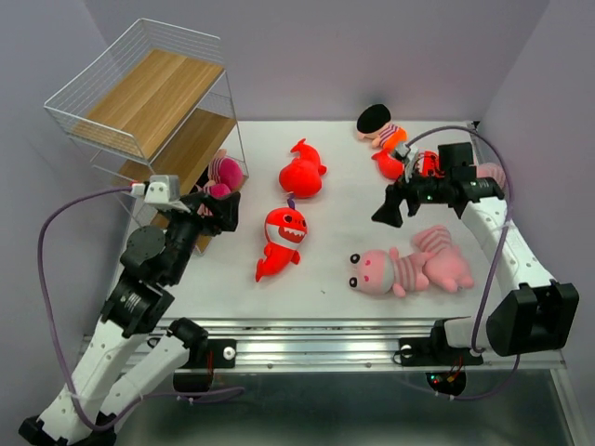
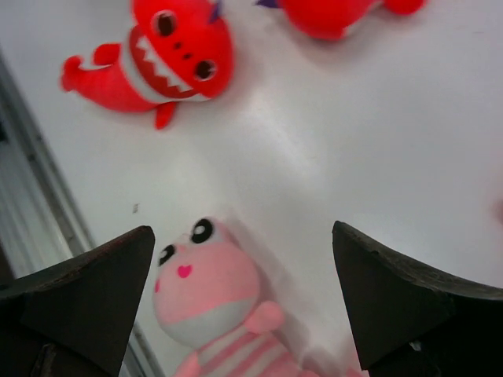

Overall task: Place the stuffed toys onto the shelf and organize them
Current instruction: Place the stuffed toy onto shelf, then grab a stuffed toy with the right arm

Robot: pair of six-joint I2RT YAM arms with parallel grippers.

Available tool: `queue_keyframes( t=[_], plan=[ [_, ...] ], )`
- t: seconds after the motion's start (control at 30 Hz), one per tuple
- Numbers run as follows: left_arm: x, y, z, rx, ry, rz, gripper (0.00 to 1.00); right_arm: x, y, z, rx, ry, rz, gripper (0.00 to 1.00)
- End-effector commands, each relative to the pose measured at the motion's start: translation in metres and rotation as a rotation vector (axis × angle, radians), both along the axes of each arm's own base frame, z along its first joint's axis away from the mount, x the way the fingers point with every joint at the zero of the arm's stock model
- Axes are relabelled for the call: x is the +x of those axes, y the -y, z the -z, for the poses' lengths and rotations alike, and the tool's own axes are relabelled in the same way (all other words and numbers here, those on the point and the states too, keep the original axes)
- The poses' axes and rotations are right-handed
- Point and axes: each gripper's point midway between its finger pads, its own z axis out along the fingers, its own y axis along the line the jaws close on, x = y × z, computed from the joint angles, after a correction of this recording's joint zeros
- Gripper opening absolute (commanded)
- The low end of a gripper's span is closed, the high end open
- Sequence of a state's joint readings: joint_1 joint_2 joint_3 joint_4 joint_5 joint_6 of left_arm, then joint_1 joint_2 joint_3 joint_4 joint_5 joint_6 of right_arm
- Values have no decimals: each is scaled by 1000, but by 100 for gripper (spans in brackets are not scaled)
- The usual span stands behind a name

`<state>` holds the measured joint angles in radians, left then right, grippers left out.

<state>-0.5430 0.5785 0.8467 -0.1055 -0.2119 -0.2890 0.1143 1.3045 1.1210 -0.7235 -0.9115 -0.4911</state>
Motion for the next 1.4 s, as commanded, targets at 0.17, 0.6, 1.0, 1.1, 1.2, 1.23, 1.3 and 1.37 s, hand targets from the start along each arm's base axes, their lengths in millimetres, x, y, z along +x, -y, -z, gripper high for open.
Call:
queue_keyframes(
  t=[0.17, 0.6, 1.0, 1.1, 1.2, 1.23, 1.3, 1.37],
  plan=[
    [-50, -15, -13, -128, 66, 63, 99, 154, 122, -64, -304, 207, 790, 100],
    [-65, -5, 23, -108, 24, 152, 99, 193, 222, -29, -341, 152, 701, 100],
    [-59, 7, 35, -191, -6, 180, 99, 321, 159, -7, 8, 39, 720, 100],
    [-54, 9, 35, -222, -25, 170, 99, 353, 149, 16, 3, 19, 848, 100],
    [-48, 12, 39, -224, -53, 161, 99, 369, 153, 29, 13, 3, 969, 100],
    [-46, 12, 40, -227, -57, 159, 99, 379, 156, 38, 4, 15, 1027, 100],
    [-42, 15, 42, -225, -71, 158, 99, 389, 162, 42, 36, 18, 1094, 100],
    [-38, 18, 44, -224, -79, 158, 99, 395, 164, 56, 53, 1, 1121, 100]
  ],
)
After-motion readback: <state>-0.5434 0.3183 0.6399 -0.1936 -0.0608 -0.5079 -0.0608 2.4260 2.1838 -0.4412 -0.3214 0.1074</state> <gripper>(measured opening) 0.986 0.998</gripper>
